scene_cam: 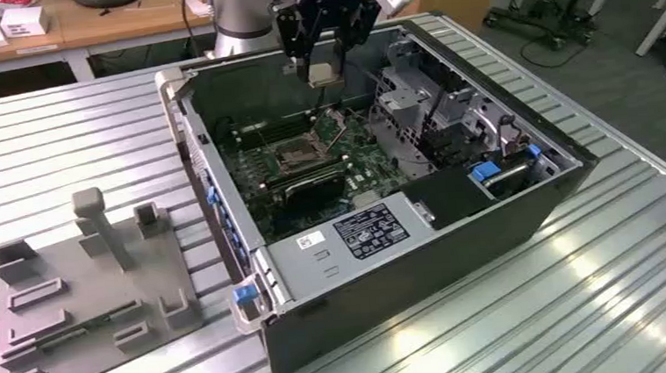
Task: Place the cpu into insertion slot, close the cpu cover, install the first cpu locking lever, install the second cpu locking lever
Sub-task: 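Place the cpu into insertion slot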
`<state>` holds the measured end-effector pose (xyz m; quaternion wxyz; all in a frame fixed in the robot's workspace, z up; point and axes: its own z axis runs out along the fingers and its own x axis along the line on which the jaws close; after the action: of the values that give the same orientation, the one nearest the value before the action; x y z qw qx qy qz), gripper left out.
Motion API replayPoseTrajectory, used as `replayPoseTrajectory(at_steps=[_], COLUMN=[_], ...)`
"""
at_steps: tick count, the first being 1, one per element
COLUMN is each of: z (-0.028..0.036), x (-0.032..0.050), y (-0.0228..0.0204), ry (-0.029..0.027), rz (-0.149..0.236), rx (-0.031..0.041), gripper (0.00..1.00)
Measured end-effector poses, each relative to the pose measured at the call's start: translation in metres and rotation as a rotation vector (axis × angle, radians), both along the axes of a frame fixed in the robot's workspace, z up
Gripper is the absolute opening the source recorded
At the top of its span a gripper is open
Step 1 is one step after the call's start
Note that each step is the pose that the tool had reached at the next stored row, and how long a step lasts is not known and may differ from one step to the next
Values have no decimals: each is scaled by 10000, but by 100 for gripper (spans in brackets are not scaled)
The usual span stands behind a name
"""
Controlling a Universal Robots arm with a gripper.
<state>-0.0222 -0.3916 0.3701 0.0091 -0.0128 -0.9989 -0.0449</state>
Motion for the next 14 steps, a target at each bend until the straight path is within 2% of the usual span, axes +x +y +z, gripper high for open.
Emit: replayPoseTrajectory(at_steps=[14], z=[-8], x=[0], y=[-21], ry=[0], rz=[0], rx=[0], gripper=[54])
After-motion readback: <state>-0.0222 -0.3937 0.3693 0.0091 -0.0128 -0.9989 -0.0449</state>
